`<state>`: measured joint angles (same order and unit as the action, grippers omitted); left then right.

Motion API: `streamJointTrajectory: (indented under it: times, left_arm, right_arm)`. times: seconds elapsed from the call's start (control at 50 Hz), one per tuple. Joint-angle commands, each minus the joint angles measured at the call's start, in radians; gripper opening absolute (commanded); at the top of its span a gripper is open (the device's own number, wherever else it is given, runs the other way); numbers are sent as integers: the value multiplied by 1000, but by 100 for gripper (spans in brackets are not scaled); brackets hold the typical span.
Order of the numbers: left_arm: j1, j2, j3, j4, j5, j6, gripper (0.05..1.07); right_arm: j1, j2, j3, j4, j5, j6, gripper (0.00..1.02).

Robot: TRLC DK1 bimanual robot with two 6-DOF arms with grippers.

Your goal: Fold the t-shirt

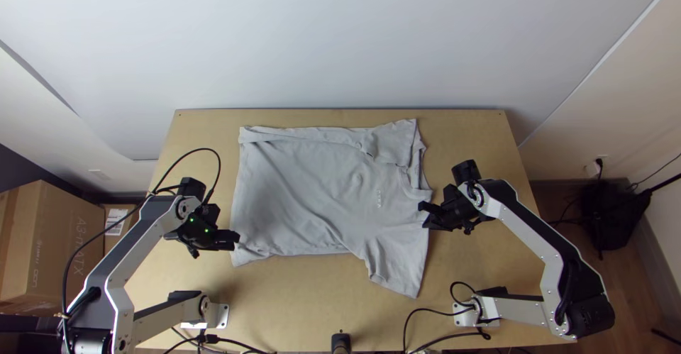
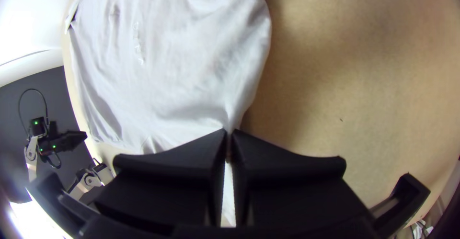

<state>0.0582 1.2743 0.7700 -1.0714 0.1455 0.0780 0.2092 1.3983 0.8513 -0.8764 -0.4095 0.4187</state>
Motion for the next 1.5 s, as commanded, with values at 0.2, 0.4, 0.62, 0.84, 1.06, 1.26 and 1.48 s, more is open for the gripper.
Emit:
streamJointTrajectory:
  times: [0.2,0.4,0.62,0.84,1.06,1.26,1.48]
  left_arm:
    - [-24,83,-29,39,19,-69,65]
    - [-86,109,-37,64,19,-101,65]
    - [-158,114,-48,105,19,-132,28]
    - [-175,66,-31,119,17,-122,8]
    - [-143,-26,132,53,19,-104,8]
    - [-60,-39,348,33,22,-118,8]
    - [-8,-84,528,238,6,-126,8]
  right_arm:
    - [9,-28,-6,-12,-6,11,2]
    - [9,-28,0,-12,-6,11,2]
    - [9,-39,3,-12,-6,12,2]
    - [-16,-79,19,-13,-5,11,2]
    - [-74,-127,80,-13,-5,-28,2]
    - [-100,-153,238,-9,-5,-77,2]
    - [-125,-101,497,27,-3,-93,2]
